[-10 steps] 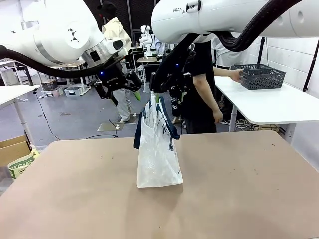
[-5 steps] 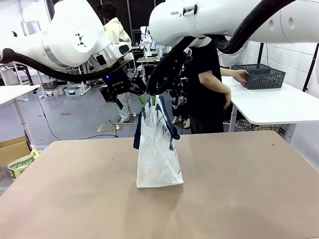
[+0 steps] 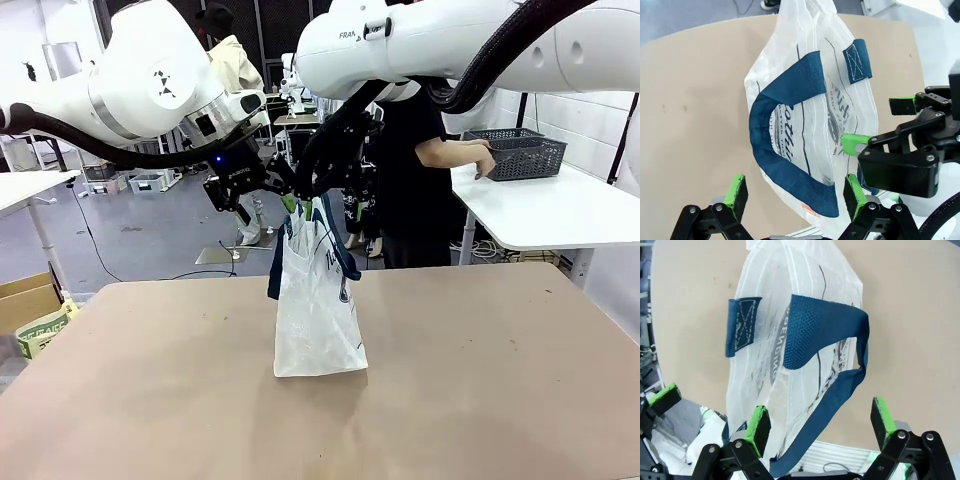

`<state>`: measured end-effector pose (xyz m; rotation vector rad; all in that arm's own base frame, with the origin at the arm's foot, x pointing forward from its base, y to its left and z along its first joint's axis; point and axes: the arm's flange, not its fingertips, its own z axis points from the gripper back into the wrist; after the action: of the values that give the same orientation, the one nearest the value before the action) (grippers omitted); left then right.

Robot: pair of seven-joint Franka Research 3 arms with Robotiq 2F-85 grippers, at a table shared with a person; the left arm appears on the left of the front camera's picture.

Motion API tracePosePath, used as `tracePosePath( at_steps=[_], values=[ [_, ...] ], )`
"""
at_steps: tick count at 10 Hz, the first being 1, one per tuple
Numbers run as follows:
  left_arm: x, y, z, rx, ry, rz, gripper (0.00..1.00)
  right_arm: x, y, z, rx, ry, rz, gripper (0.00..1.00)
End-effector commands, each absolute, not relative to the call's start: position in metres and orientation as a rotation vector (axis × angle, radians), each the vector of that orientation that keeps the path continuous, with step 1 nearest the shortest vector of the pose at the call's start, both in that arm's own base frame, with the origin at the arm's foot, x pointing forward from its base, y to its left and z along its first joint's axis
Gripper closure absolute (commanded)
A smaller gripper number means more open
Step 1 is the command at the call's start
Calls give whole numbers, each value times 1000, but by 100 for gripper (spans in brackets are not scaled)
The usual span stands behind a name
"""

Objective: Transfer purchased items from the store into the shopping bag.
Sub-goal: Open the Reusable shopping bag in the center of the table.

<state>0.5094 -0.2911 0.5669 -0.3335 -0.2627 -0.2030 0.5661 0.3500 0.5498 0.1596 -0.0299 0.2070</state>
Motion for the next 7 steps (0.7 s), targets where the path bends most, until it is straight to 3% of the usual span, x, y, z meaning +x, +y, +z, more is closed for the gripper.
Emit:
tracePosePath(
  at_steps=[1, 7],
  values=[
    [508, -292, 563, -374, -232, -227, 0, 571, 356, 547, 154, 4, 160, 0],
    [509, -298, 543, -377, -175, -241, 0, 582, 357, 542, 164, 40, 124, 0]
  ],
)
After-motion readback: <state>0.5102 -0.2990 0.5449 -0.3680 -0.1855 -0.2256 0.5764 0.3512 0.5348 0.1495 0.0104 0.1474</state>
